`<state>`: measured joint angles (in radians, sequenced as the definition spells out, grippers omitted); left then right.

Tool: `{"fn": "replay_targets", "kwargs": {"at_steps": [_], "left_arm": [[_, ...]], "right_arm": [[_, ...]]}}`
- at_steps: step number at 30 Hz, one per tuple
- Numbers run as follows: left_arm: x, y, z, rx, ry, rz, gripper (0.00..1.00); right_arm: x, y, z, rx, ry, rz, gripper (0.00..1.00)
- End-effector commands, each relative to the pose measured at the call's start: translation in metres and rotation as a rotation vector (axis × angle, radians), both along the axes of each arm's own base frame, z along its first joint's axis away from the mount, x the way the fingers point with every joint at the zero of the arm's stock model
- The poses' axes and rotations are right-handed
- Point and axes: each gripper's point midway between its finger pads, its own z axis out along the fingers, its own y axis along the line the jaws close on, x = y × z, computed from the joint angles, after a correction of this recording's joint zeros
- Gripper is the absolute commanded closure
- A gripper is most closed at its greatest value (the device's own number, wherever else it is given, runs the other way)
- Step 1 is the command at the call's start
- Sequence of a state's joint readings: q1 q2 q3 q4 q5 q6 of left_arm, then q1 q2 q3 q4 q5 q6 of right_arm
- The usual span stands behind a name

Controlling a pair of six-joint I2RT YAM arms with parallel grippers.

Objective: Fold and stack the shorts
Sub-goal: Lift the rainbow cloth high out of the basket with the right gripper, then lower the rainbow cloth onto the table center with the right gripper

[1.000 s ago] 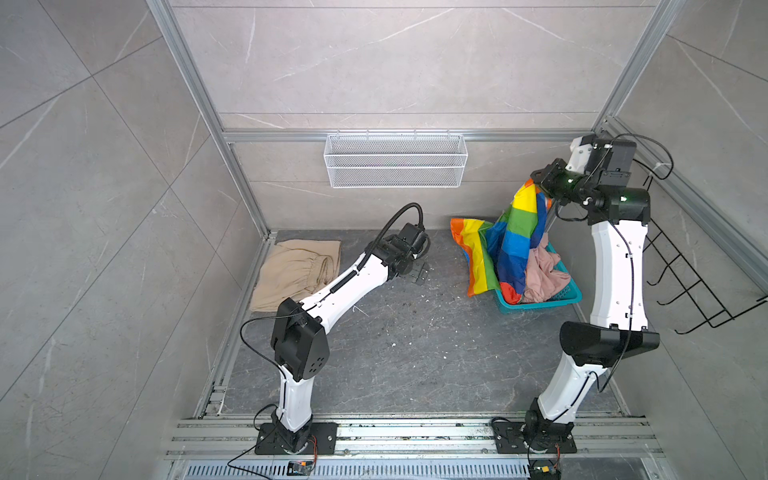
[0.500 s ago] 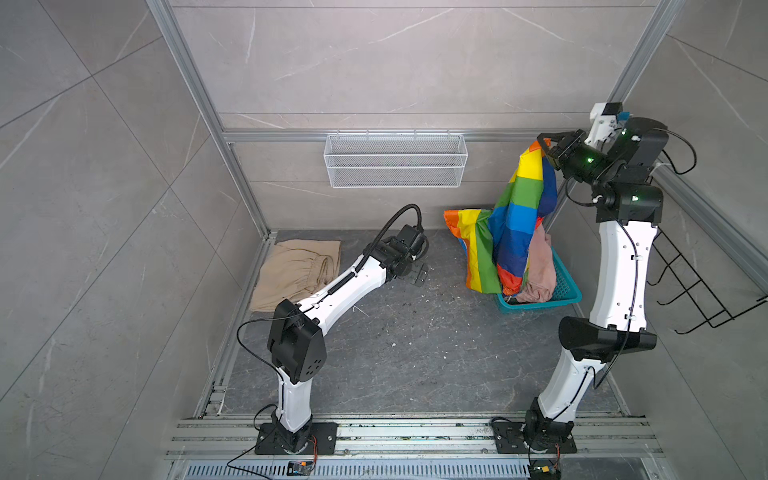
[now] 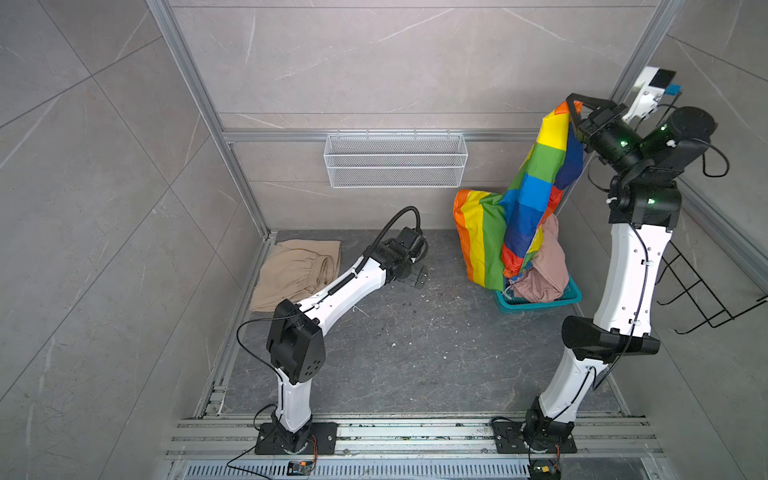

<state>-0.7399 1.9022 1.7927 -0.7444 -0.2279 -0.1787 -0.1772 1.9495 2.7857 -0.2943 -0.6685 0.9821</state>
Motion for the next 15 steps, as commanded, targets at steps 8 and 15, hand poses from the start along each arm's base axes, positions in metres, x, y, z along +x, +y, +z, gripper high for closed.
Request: {"fn": "replay_targets", "kwargs": {"at_steps": [8,15], "left_arm": [[-0.005,-0.003,0.035,-0.108,-0.046,0.007,0.00],[-0.007,0.002,0.039,-0.201,-0.015,0.043,0.00]], "right_arm": [[-0.079,0.020,0.072,0.033,-0.280,0.110,1.00],[-0.089,0.079,0.066,0.015,-0.273,0.294,1.00]]}}
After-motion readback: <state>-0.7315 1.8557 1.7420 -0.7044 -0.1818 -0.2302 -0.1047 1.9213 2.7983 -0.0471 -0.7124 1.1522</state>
